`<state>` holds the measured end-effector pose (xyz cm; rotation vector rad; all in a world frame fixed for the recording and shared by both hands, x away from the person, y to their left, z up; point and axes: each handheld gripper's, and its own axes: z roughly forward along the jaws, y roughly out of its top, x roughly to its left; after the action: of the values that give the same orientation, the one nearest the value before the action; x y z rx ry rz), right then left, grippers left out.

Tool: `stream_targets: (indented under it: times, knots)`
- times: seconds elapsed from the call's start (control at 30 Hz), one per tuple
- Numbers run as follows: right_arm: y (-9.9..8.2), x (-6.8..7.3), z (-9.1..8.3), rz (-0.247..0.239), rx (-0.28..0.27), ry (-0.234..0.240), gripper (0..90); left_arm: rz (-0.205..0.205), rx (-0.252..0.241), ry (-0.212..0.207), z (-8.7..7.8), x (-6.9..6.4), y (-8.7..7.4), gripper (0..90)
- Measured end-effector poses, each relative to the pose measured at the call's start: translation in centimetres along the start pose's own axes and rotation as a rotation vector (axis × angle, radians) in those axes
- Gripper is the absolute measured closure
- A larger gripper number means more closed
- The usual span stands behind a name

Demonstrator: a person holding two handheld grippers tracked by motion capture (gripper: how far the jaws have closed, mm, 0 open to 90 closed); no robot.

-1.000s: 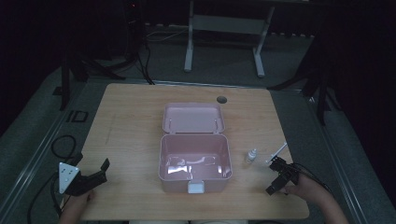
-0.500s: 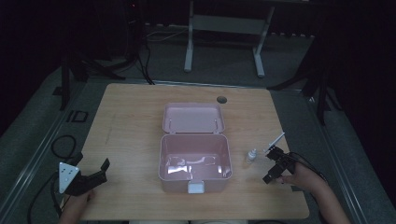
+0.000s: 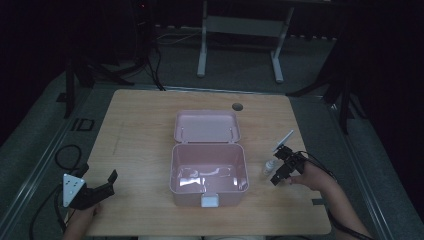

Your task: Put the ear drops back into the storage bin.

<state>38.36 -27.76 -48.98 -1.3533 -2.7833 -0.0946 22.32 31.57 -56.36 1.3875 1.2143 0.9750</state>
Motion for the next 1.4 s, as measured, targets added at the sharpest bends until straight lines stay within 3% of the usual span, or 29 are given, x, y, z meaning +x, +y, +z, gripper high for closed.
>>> stream_targets:
  times: [0.3,0.5,0.63,0.8,1.0,1.17,1.37,1.4]
  knots:
    - [2.5,0.4,0.5,0.017,-0.004,-0.017,11.0,0.0,-0.002,-0.002,0.0,0.0,0.0,0.4]
    - [3.7,0.7,1.3,-0.006,0.024,-0.047,10.9,-0.001,-0.002,-0.003,0.0,0.0,0.0,0.4]
    - [4.3,0.7,1.6,0.004,0.034,-0.037,11.5,0.0,-0.003,-0.004,0.0,0.0,0.0,0.4]
    - [4.7,0.7,1.9,0.017,0.034,-0.026,20.5,-0.001,-0.003,-0.005,0.0,0.0,0.0,0.4]
    - [5.2,0.5,2.4,0.027,0.06,0.012,42.6,-0.001,-0.004,-0.005,0.0,0.0,0.0,0.4]
    - [5.4,0.8,2.5,-0.01,0.077,-0.019,58.6,-0.002,-0.003,-0.006,0.0,0.0,0.0,0.4]
    - [5.3,1.1,2.3,-0.065,0.071,-0.045,59.5,-0.002,-0.003,-0.006,0.0,0.0,0.0,0.4]
    - [5.1,1.2,2.1,-0.095,0.067,-0.04,59.5,-0.003,-0.003,-0.007,0.0,0.0,0.0,0.4]
